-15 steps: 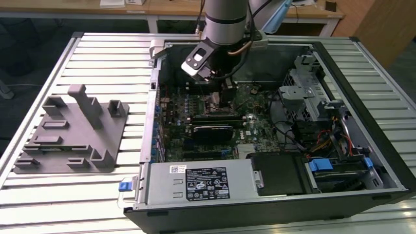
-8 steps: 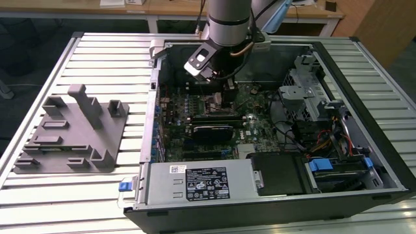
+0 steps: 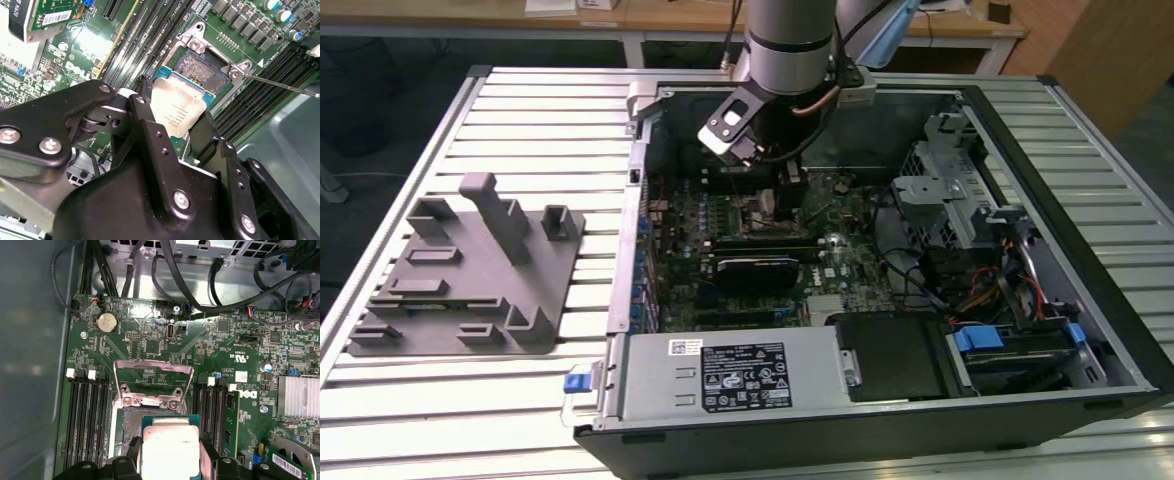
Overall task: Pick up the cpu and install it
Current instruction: 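Place the cpu into insertion slot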
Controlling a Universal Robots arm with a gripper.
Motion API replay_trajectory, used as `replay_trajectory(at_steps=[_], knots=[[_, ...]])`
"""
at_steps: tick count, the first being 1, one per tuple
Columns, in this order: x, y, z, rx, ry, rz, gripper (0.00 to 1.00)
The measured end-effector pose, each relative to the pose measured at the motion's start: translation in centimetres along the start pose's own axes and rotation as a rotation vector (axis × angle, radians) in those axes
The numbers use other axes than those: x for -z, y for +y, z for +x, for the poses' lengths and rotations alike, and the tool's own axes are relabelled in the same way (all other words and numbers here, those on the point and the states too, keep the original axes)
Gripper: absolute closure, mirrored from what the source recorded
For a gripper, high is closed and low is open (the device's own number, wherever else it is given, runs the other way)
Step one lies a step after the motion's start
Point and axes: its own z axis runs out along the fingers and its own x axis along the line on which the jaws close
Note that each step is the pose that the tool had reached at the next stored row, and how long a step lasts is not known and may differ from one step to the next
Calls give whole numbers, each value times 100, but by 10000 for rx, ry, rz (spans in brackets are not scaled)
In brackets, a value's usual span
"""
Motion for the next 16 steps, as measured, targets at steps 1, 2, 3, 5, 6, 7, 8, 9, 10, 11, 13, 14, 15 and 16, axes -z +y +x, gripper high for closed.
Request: replay_trajectory(at_steps=[1, 2, 3, 5, 6, 7, 8, 9, 10, 11, 13, 14, 15, 16], knots=[[0, 0, 0, 0, 0, 0, 46], [0, 0, 0, 0, 0, 0, 46], [-1, 0, 0, 0, -1, 0, 46], [-2, 0, 0, 0, 0, 0, 46], [-4, 0, 0, 0, 1, -1, 46], [-7, 0, 0, 0, 3, -1, 46], [-12, 0, 1, 0, 4, -2, 46], [-18, -1, 1, -1, 3, -1, 46], [-24, -1, 1, 0, 2, 0, 46], [-30, -2, 1, -8, 2, 0, 46], [-38, -2, 1, -130, -4, 4, 46], [-40, -2, 1, -206, -9, 7, 46], [-41, -2, 1, -249, -14, 10, 46], [-44, -2, 2, -265, -13, 10, 46]])
